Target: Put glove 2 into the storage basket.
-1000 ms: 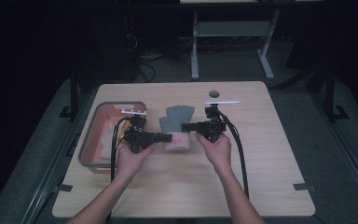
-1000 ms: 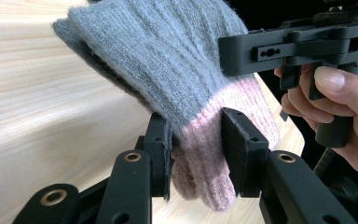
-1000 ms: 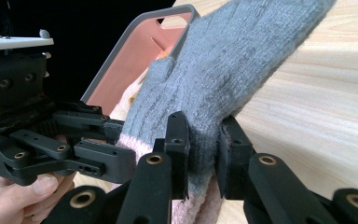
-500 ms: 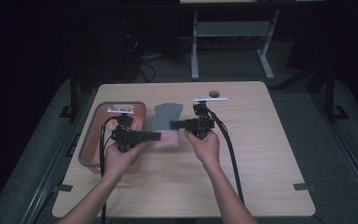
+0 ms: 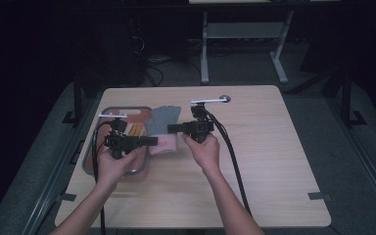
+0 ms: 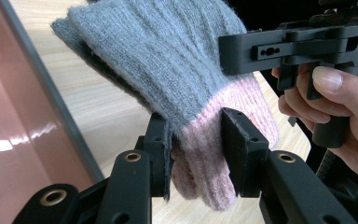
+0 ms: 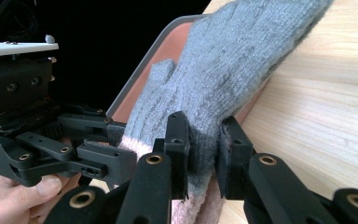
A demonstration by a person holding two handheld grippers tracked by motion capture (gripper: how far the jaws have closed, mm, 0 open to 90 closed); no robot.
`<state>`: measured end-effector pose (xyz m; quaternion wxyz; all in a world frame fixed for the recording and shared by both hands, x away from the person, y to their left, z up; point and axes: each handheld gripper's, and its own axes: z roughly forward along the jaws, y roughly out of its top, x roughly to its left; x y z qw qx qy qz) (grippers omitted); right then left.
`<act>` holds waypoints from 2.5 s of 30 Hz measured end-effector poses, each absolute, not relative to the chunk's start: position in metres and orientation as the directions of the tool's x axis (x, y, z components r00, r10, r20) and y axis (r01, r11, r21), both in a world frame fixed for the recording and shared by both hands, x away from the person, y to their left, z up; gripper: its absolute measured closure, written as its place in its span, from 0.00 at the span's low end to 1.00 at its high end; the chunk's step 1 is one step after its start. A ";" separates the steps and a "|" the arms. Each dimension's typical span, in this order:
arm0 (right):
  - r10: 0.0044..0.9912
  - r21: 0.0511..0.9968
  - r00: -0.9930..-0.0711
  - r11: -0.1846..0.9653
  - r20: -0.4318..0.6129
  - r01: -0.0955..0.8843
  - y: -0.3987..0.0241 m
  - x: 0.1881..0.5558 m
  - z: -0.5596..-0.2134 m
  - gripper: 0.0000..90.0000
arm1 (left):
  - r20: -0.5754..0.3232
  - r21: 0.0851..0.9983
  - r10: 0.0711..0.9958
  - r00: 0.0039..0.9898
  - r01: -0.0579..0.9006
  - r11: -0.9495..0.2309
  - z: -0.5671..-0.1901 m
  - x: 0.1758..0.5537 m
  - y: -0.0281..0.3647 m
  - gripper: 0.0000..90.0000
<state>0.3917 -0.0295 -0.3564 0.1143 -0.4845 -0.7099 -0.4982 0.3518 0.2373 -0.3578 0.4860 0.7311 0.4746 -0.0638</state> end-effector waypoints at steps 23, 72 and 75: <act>0.549 0.600 -0.532 0.068 0.645 0.797 0.008 0.400 -0.352 0.85 | -0.559 0.645 0.654 0.510 0.763 -0.044 -0.352 0.350 0.273 0.72; 0.514 0.557 -0.542 0.142 0.665 0.818 0.090 0.418 -0.376 0.85 | -0.537 0.611 0.723 0.435 0.791 -0.022 -0.369 0.350 0.346 0.79; 0.515 0.553 -0.542 0.148 0.665 0.820 0.093 0.419 -0.380 0.85 | -0.537 0.604 0.728 0.427 0.797 -0.022 -0.371 0.350 0.348 0.80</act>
